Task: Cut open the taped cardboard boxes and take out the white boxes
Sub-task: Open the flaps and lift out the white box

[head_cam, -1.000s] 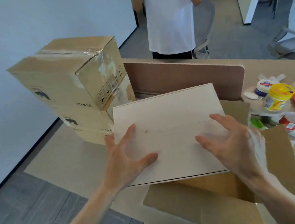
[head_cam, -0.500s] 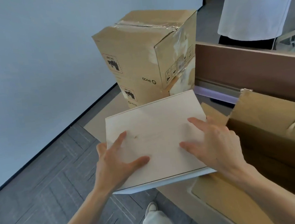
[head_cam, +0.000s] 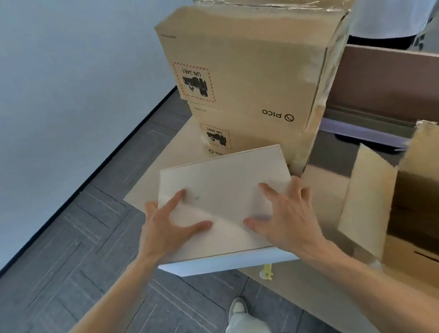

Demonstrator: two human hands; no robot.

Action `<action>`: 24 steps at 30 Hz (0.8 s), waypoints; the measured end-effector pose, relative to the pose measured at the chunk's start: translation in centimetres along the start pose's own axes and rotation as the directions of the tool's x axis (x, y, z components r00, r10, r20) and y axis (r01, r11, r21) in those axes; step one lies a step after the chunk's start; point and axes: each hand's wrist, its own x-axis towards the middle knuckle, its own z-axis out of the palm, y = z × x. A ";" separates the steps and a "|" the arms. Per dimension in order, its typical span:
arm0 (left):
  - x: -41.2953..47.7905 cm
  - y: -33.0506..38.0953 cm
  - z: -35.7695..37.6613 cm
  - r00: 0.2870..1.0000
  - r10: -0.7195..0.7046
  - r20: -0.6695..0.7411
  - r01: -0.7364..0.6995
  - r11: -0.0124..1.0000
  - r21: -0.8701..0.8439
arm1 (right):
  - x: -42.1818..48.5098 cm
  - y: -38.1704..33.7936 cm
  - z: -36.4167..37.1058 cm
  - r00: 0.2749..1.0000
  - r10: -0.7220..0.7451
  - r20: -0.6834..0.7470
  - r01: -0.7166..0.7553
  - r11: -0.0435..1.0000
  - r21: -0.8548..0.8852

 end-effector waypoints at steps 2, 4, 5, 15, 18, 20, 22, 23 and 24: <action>3.2 -1.5 -0.6 0.999 0.034 0.034 -0.034 0.999 0.009 | 1.4 -1.8 1.9 0.998 0.051 -0.023 -0.051 0.999 0.014; 6.3 -2.8 -1.1 0.994 0.072 0.080 -0.075 0.996 0.040 | 2.6 -3.3 3.9 0.993 0.115 -0.040 -0.114 0.993 0.032; 7.8 -3.4 -1.2 0.990 0.093 0.103 -0.099 0.994 0.056 | 3.1 -3.9 4.9 0.988 0.148 -0.038 -0.146 0.988 0.055; 16.7 -8.0 0.7 0.932 0.193 0.308 -0.227 0.971 0.078 | 6.1 -5.2 13.0 0.926 0.375 -0.042 -0.359 0.911 0.202; 17.3 -9.0 1.2 0.916 0.238 0.323 -0.282 0.954 0.098 | 6.2 -5.4 14.4 0.920 0.389 -0.044 -0.377 0.910 0.173; 18.0 -9.5 1.1 0.916 0.266 0.301 -0.308 0.946 0.098 | 6.4 -5.9 15.0 0.918 0.394 -0.036 -0.384 0.909 0.162; 18.8 -9.7 0.6 0.913 0.273 0.304 -0.317 0.942 0.107 | 6.8 -6.6 15.4 0.918 0.395 -0.028 -0.387 0.909 0.153; 19.3 -9.7 0.4 0.910 0.264 0.320 -0.314 0.942 0.115 | 7.1 -7.0 15.4 0.919 0.394 -0.025 -0.385 0.909 0.157; 19.6 -9.8 0.0 0.904 0.253 0.344 -0.311 0.942 0.124 | 7.3 -7.3 15.5 0.920 0.391 -0.021 -0.383 0.909 0.164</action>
